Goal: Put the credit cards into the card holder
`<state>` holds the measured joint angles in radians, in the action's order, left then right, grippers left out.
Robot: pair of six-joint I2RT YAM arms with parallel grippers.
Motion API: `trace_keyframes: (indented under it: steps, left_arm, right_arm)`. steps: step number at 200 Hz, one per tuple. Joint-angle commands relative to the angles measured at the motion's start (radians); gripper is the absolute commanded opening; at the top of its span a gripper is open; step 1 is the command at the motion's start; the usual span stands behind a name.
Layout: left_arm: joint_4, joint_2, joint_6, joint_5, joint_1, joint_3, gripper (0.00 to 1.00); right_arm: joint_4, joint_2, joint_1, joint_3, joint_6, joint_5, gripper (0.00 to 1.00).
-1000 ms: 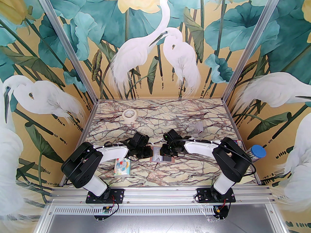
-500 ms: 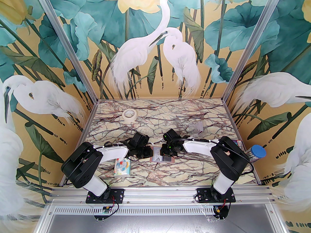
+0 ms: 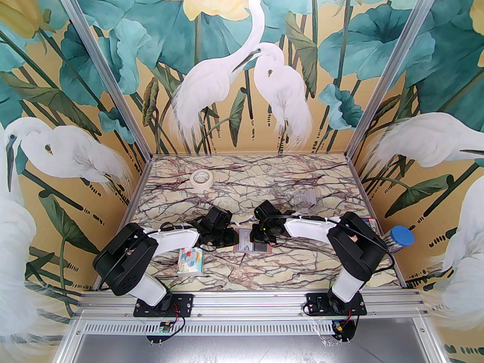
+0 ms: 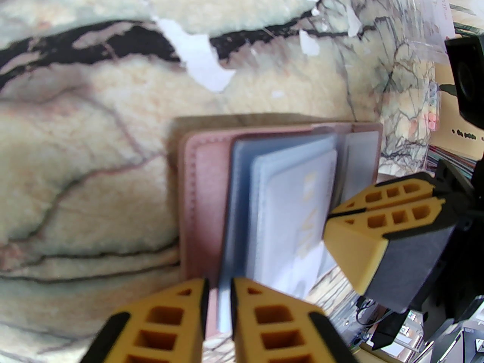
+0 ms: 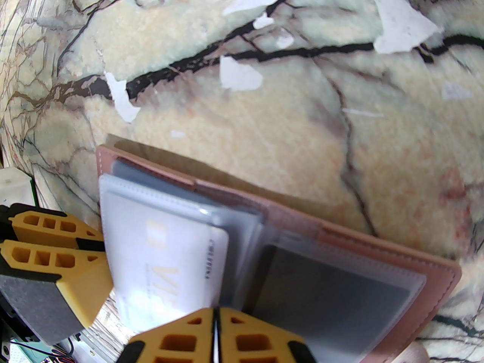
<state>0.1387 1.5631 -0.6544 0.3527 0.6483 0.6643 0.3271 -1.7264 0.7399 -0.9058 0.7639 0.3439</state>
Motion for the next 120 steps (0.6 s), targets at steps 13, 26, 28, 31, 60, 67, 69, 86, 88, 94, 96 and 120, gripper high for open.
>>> trace_keyframes:
  steps: [13, 26, 28, 31, 60, 67, 69, 86, 88, 94, 96, 120]
  left_arm:
    - [0.071, -0.035, -0.004, -0.072, 0.003, -0.026, 0.2]
    - [0.073, -0.047, -0.007, -0.076, 0.004, -0.026, 0.21]
    - [0.074, -0.048, -0.008, -0.075, 0.005, -0.025, 0.21]
    - [0.075, -0.05, -0.008, -0.075, 0.003, -0.025, 0.21]
    - [0.076, -0.073, -0.014, -0.077, 0.005, -0.029, 0.22]
    - [0.074, -0.081, -0.014, -0.075, 0.003, -0.03, 0.22]
    - [0.072, -0.083, -0.014, -0.074, 0.004, -0.031, 0.22]
    - [0.039, -0.102, -0.02, -0.051, 0.004, -0.044, 0.25]
    - [0.034, -0.104, -0.02, -0.048, 0.004, -0.046, 0.25]
    - [0.02, -0.113, -0.023, -0.037, 0.004, -0.05, 0.27]
    - [0.015, -0.116, -0.024, -0.032, 0.003, -0.053, 0.28]
    - [-0.046, -0.145, -0.031, 0.004, 0.004, -0.068, 0.37]
  right_arm:
    - [0.023, -0.026, 0.007, -0.018, 0.008, -0.013, 0.09]
    - [0.023, -0.026, 0.008, -0.019, 0.007, -0.013, 0.09]
    - [0.024, -0.027, 0.007, -0.018, 0.007, -0.013, 0.09]
    - [0.023, -0.026, 0.007, -0.018, 0.007, -0.013, 0.09]
    - [0.023, -0.028, 0.007, -0.019, 0.007, -0.011, 0.09]
    - [0.024, -0.028, 0.007, -0.019, 0.007, -0.011, 0.09]
    - [0.024, -0.028, 0.007, -0.019, 0.006, -0.011, 0.09]
    - [0.024, -0.031, 0.007, -0.019, 0.006, -0.012, 0.09]
    - [0.024, -0.031, 0.007, -0.02, 0.006, -0.011, 0.09]
    - [0.024, -0.032, 0.007, -0.021, 0.006, -0.012, 0.09]
    - [0.025, -0.032, 0.007, -0.021, 0.006, -0.011, 0.09]
    - [0.027, -0.035, 0.007, -0.023, 0.006, -0.01, 0.09]
